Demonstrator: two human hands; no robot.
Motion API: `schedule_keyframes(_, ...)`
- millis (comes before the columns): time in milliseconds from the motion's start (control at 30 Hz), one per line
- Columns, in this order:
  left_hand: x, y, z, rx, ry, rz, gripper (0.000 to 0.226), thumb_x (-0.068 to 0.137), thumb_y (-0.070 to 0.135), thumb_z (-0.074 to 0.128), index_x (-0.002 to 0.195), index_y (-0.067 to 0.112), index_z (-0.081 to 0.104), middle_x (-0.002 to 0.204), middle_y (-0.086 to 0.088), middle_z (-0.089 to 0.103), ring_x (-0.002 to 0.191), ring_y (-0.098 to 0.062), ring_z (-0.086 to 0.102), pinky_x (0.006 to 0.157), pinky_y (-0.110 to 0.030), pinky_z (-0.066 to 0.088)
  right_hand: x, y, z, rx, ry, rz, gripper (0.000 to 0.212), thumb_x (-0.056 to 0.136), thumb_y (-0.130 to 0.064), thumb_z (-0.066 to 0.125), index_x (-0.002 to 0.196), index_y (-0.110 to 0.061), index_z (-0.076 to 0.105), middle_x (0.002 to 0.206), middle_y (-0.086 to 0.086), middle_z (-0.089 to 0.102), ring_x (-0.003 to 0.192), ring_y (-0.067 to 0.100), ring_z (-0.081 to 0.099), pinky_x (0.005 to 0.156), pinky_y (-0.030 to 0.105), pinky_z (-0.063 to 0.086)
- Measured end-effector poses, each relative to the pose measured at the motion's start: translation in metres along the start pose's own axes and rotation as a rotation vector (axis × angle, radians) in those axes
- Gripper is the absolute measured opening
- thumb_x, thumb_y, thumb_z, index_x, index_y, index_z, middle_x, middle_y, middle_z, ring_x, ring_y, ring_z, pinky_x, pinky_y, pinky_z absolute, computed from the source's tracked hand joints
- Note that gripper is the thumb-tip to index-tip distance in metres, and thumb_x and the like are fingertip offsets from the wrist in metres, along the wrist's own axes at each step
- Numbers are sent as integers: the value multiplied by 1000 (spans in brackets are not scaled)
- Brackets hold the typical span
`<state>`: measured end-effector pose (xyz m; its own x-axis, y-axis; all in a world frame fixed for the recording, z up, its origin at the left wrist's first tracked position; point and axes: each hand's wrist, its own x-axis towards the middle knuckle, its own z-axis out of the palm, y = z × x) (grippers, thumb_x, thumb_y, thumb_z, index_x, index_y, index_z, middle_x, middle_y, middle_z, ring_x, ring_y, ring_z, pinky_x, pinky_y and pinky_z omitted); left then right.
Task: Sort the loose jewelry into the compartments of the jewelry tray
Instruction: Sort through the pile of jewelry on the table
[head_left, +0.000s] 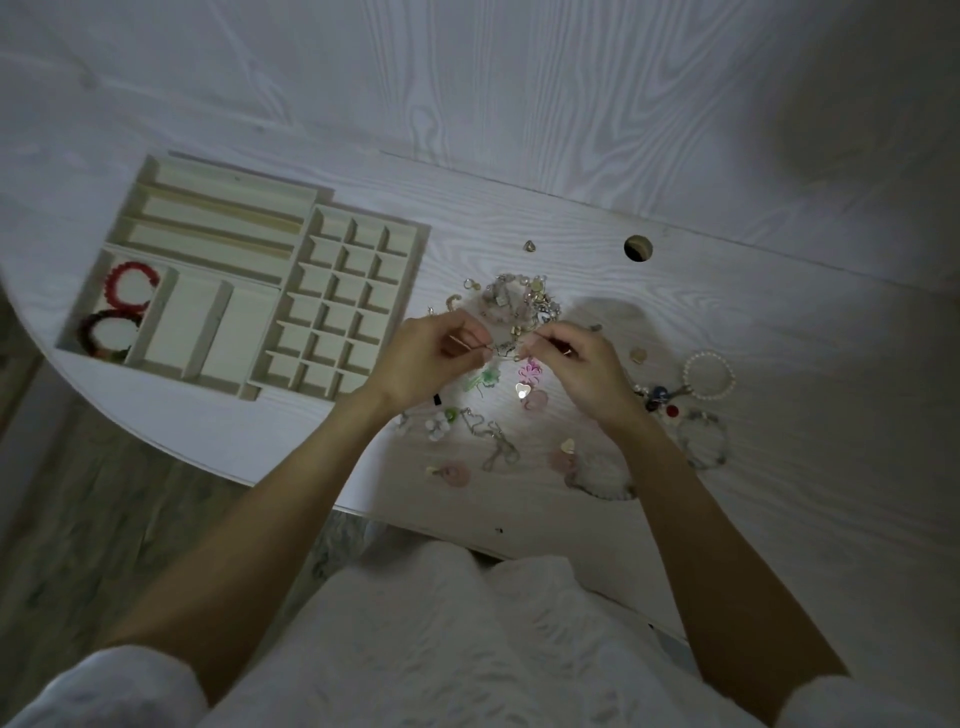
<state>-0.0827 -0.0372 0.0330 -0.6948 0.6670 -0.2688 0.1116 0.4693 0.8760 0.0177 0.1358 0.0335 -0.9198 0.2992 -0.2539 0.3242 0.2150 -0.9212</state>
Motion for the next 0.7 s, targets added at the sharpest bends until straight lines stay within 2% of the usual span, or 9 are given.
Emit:
schedule_keyframes(133,4,0,5,-25,72,-3,17,88,14,67,82,29,64,80,10,67,76,-7,65,73,-21,51,3,4,2,-20,-1,17,14,90,-15,62,80,-9,70,82,17,66,82,34,59,77,38,47)
schedule_keyframes(267,7,7,17,-261,140,-76,10,90,12,64,84,20,63,83,4,61,75,-2,58,73,-14,47,1,9,10,-111,-48,-19,14,87,-15,64,77,-6,69,77,13,65,74,31,59,72,45,50)
schedule_keyframes(400,9,12,33,-453,112,-166,8,93,13,59,87,15,63,82,2,60,80,-8,58,81,-22,49,2,11,16,-113,-37,-6,16,87,-17,64,78,-3,66,71,11,58,70,34,58,66,51,51)
schedule_keyframes(467,10,15,38,-561,117,-213,8,94,12,57,88,14,62,78,1,58,76,-8,59,81,-24,52,3,10,16,-125,-28,-8,17,88,-16,63,77,-3,63,68,11,56,68,33,57,64,46,51)
schedule_keyframes(567,14,16,39,-653,183,-261,7,94,11,57,98,10,63,79,1,59,70,-3,59,75,-19,51,5,8,11,-155,-9,-15,14,86,-12,64,75,-5,67,70,10,62,64,25,54,62,33,44)
schedule_keyframes(633,16,12,35,-622,219,-254,14,94,11,57,107,8,63,87,2,64,75,1,63,76,-16,49,5,3,4,-63,23,24,15,87,-8,62,73,-8,68,67,0,63,62,21,53,61,28,41)
schedule_keyframes(700,17,8,30,-586,214,-227,14,94,11,57,107,10,63,94,0,65,82,-1,64,78,-15,49,5,-1,-4,33,55,67,18,89,-7,59,73,-11,67,60,-13,61,55,7,50,57,19,39)
